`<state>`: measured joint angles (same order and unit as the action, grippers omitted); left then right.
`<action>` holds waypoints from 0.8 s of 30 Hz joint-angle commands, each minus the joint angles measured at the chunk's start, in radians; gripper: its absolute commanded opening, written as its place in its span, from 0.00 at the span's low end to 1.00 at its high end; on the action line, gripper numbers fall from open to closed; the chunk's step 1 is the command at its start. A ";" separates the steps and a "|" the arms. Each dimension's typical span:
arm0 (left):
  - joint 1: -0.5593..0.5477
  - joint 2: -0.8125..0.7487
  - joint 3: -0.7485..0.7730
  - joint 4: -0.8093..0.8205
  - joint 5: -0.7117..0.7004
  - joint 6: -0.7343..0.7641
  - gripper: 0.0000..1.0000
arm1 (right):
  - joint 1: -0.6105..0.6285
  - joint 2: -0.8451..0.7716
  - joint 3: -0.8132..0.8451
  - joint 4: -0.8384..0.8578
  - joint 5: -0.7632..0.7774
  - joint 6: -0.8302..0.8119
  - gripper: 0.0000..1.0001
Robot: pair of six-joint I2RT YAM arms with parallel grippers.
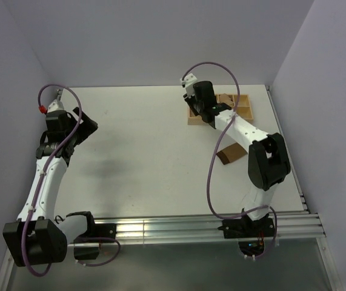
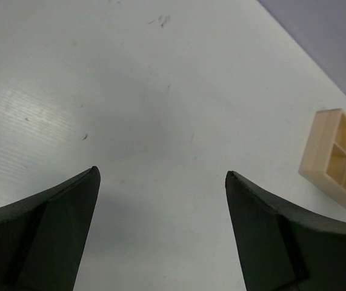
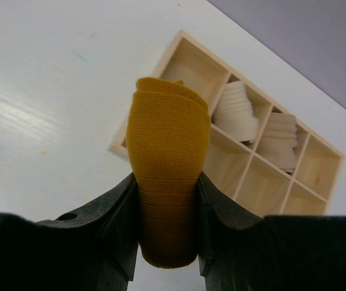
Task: Roll the socks
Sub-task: Pick up the sock at the center of the board, then place the sock in the storage box.
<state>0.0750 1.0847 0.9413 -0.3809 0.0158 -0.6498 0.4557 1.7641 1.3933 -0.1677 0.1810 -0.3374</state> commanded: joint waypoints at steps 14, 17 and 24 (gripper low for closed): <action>0.002 0.020 -0.012 -0.029 -0.114 0.098 0.90 | -0.098 0.250 0.181 0.007 0.008 -0.161 0.00; 0.002 0.018 -0.015 -0.026 -0.106 0.096 0.90 | -0.101 0.261 0.158 0.017 0.002 -0.163 0.00; 0.002 0.018 -0.018 -0.024 -0.103 0.096 0.90 | -0.100 0.284 0.138 0.007 -0.052 -0.163 0.00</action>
<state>0.0753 1.1065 0.9245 -0.4168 -0.0776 -0.5762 0.3599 2.0232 1.5143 -0.1799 0.1608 -0.4854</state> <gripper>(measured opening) 0.900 0.420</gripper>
